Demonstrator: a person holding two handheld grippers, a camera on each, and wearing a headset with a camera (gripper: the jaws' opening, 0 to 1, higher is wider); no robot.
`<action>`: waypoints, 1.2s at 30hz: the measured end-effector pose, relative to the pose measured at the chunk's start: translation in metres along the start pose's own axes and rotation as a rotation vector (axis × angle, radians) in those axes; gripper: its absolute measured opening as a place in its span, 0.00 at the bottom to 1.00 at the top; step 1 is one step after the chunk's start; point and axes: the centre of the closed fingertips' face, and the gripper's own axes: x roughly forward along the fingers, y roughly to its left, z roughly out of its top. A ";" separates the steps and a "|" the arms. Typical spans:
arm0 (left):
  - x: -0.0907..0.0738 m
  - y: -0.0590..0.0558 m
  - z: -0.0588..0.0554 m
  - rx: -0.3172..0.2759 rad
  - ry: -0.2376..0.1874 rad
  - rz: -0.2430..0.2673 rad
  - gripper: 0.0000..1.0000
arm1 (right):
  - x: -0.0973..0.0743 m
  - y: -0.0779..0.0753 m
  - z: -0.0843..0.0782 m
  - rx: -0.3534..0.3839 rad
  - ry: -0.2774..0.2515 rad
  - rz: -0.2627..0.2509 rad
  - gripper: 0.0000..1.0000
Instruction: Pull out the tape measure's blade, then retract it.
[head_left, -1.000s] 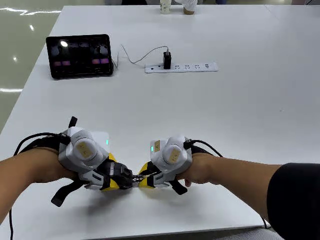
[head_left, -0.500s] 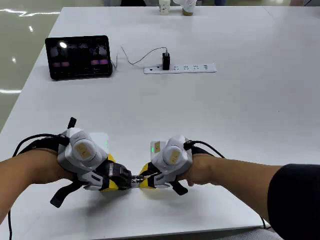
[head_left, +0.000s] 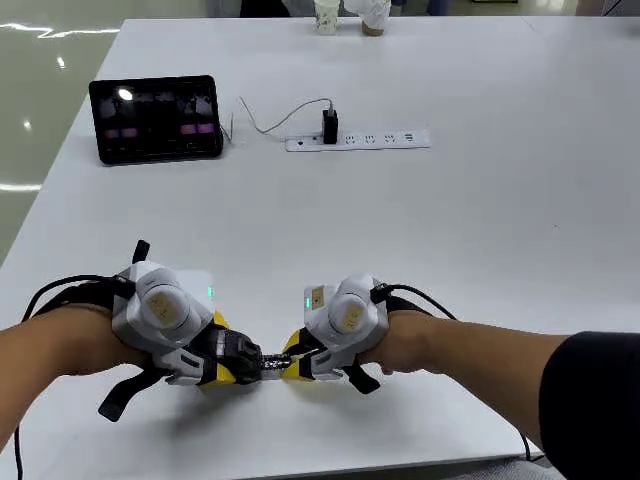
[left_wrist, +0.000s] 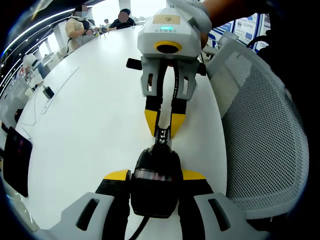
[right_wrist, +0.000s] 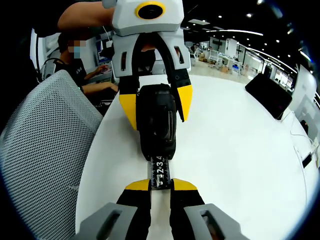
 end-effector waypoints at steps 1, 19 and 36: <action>0.000 0.000 0.000 0.000 0.000 0.000 0.31 | 0.000 0.000 0.000 -0.001 0.001 0.000 0.10; 0.001 -0.001 0.000 -0.001 -0.004 0.006 0.31 | -0.006 0.002 -0.006 -0.001 0.011 0.002 0.10; 0.000 -0.001 0.000 -0.001 -0.004 0.009 0.31 | -0.010 0.002 -0.011 0.007 0.015 -0.002 0.10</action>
